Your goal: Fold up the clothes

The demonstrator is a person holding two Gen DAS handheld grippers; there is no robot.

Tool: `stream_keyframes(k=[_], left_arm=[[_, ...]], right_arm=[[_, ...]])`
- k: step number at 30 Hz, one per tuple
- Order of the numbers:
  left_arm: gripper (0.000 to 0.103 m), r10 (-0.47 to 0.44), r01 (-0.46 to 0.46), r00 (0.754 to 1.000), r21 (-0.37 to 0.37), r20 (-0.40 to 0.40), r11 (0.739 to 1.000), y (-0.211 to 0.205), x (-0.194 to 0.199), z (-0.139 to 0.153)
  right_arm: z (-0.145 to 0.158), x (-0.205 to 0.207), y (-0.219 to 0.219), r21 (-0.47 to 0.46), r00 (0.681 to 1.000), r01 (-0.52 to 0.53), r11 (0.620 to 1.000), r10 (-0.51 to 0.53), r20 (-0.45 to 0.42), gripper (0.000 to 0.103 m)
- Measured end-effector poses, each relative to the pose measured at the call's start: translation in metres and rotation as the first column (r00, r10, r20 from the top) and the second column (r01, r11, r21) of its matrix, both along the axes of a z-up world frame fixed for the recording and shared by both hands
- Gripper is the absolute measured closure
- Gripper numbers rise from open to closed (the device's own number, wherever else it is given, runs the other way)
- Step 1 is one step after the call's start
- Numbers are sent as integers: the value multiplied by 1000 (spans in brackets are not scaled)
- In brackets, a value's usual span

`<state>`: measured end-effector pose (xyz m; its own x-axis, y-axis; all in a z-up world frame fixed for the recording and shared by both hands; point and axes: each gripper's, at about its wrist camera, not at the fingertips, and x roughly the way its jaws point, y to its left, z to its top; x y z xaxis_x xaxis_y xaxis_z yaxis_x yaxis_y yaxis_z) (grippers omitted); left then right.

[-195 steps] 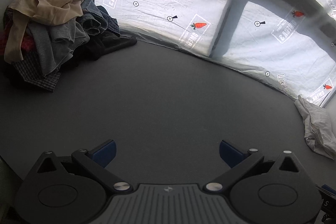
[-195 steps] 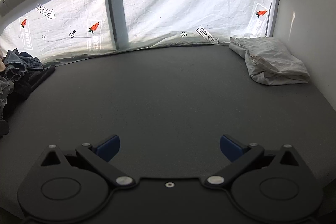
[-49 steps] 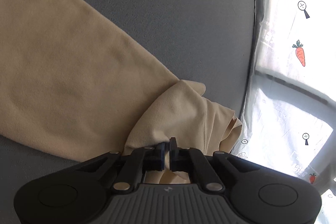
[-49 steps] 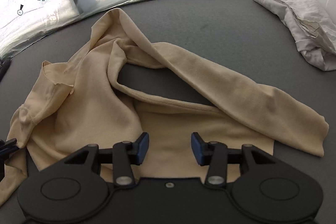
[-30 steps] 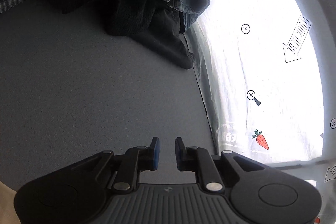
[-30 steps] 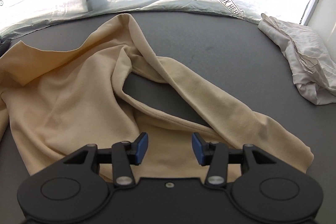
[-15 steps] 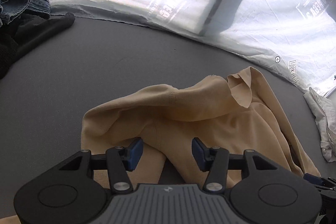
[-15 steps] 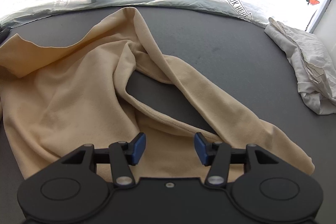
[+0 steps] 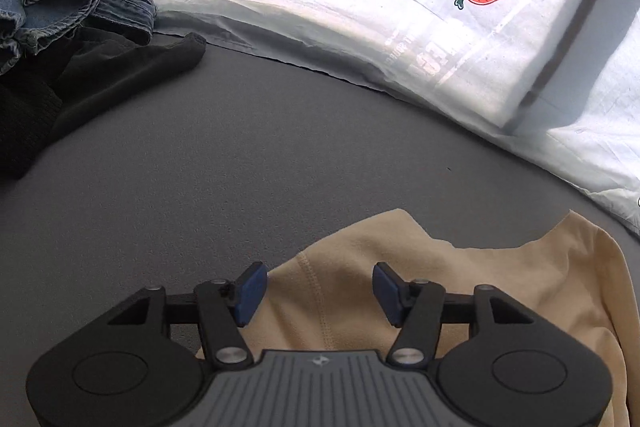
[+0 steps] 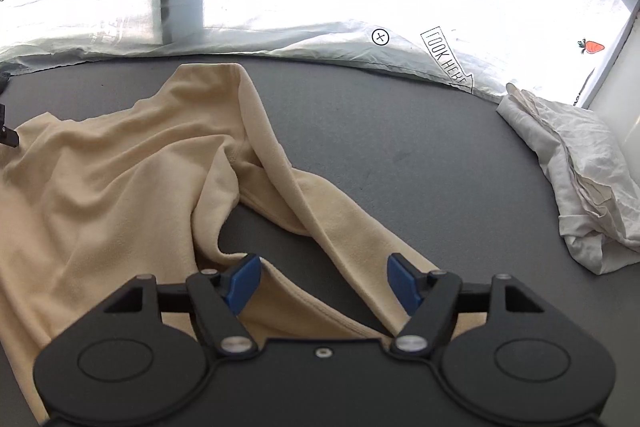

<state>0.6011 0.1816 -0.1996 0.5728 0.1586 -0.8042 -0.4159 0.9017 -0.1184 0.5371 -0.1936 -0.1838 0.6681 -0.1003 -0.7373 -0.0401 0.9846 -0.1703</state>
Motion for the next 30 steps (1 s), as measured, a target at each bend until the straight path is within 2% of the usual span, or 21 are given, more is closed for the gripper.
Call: stream_keyframes(k=[1, 3, 5, 8, 12, 13, 14, 15, 16, 17, 19, 23, 24, 25, 26, 27, 28, 29, 30], left_arm=[[34, -11, 11, 1000, 28, -13, 1000, 1, -1, 0], [32, -32, 35, 999, 76, -42, 996, 3, -4, -1], [32, -45, 48, 997, 63, -60, 997, 8, -15, -5], [32, -38, 37, 997, -20, -64, 999, 17, -30, -11], [34, -77, 79, 995, 29, -57, 996, 10, -35, -12], [42, -89, 91, 994, 42, -58, 995, 8, -34, -12], [60, -104, 106, 993, 45, -52, 993, 7, -33, -11], [72, -122, 124, 991, 34, -46, 992, 7, -31, -10], [98, -136, 136, 990, 11, -36, 991, 9, -29, -9], [98, -135, 134, 991, -17, -23, 991, 11, -26, -7], [98, -112, 112, 994, -9, 0, 994, 15, -17, 2], [98, -94, 102, 985, -48, 142, 994, 24, 19, 35], [97, -95, 102, 980, -31, 175, 994, 22, 30, 41], [89, -96, 100, 974, -7, 205, 995, 19, 41, 47], [77, -97, 96, 971, 16, 218, 995, 14, 52, 53], [68, -97, 92, 975, 37, 200, 995, 9, 62, 56], [55, -96, 87, 978, 55, 188, 995, 4, 68, 59], [49, -93, 82, 978, 68, 188, 994, -2, 68, 62], [48, -97, 84, 976, 74, 195, 994, -8, 65, 65]], right_arm=[[0, 6, 0, 1, 1000, -2, 1000, 2, 5, 30], [-1, 19, 1, 7, 1000, -6, 1000, 6, 12, 29], [-2, 33, 2, 18, 1000, -9, 1000, 9, 20, 29], [-5, 52, 6, 30, 999, -33, 999, 32, 28, 29], [-19, 79, 14, 57, 997, -75, 996, 75, -2, 30], [-24, 85, 16, 56, 996, -82, 995, 83, -17, 34], [-27, 91, 16, 63, 995, -92, 994, 95, -33, 40], [-30, 97, 17, 74, 993, -105, 992, 109, -51, 69], [-32, 103, 17, 86, 990, -117, 989, 123, -68, 89], [-31, 108, 16, 93, 990, -116, 989, 122, -65, 89], [-19, 118, 10, 87, 994, -105, 991, 106, -8, 94], [21, 153, -12, 77, 990, -38, 996, 28, 136, 95], [31, 161, -17, 65, 984, -20, 998, 8, 178, 95], [39, 167, -20, 49, 977, -9, 999, -1, 214, 93], [47, 173, -23, 24, 969, -2, 1000, -4, 247, 92], [53, 179, -23, -20, 967, 9, 1000, -4, 255, 77], [56, 184, -23, -74, 969, 23, 997, -4, 248, 52], [58, 181, -23, -104, 969, 29, 994, -3, 247, 44], [58, 174, -25, -119, 968, 31, 992, 0, 249, 42]])
